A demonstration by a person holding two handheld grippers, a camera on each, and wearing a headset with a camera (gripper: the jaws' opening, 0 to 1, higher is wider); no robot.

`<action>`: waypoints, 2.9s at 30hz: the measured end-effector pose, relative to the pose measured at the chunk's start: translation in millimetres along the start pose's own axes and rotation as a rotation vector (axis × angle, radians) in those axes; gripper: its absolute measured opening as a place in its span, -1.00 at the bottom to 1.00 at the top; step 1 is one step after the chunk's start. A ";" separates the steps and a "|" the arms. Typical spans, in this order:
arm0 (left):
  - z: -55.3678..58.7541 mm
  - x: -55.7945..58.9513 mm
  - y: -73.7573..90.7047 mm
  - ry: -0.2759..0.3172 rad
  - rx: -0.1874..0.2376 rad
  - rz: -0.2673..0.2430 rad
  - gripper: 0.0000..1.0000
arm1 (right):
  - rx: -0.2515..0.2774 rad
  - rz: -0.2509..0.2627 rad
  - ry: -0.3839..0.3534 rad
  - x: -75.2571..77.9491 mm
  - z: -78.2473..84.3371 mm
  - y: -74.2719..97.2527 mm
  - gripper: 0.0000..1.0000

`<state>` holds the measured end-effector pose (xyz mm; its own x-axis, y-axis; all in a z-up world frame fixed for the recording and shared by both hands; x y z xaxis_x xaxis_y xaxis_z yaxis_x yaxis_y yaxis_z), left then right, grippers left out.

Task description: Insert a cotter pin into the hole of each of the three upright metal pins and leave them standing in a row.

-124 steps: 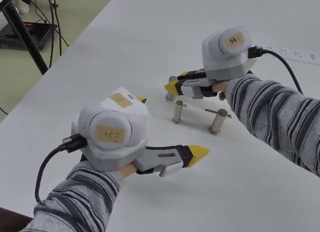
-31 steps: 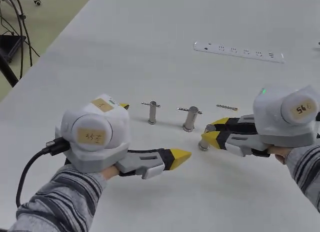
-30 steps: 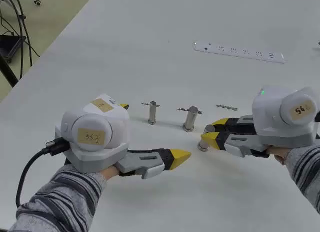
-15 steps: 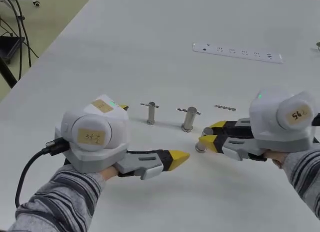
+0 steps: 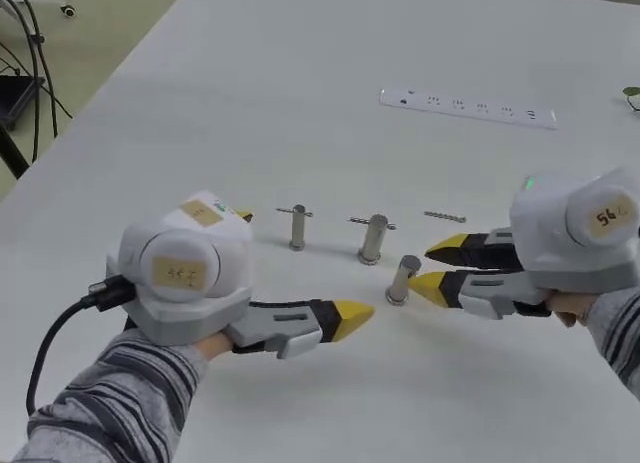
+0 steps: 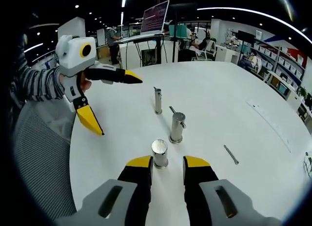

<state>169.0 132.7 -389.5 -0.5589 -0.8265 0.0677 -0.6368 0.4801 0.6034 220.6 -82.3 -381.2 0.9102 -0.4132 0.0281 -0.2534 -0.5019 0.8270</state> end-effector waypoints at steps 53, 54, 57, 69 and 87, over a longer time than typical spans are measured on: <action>3.3 2.6 -4.4 0.007 -0.023 0.021 0.96 | -0.409 -0.022 0.184 132.3 -6.0 -43.5 -0.85; 3.4 2.5 -4.4 0.007 -0.024 0.020 0.95 | -0.412 -0.021 0.186 132.3 -5.9 -43.7 -0.87; 3.6 2.4 -4.3 0.008 -0.025 0.021 0.95 | -0.421 -0.029 0.183 132.5 -6.1 -45.2 -0.91; 5.1 2.6 -5.2 0.004 -0.039 0.025 0.93 | -0.439 -0.037 0.236 135.1 -7.7 -45.5 -1.00; 8.3 2.4 -4.4 -0.013 -0.061 0.019 0.81 | -0.369 0.026 0.262 125.9 -9.2 -30.6 -1.00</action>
<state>166.1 131.1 -398.6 -0.5780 -0.8131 0.0693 -0.5928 0.4767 0.6491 345.9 -112.0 -397.7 0.9694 -0.1919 0.1529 -0.1863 -0.1697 0.9677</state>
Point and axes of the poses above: the centre of the closed fingertips' face, and the gripper's own axes: y roughly backward along the fingers, x roughly to its right, z roughly out of its underside, the point moved 9 cm from there along y, roughly backward along the fingers, and after that the axes turned 13 degrees about -x, right-handed, at the moved point
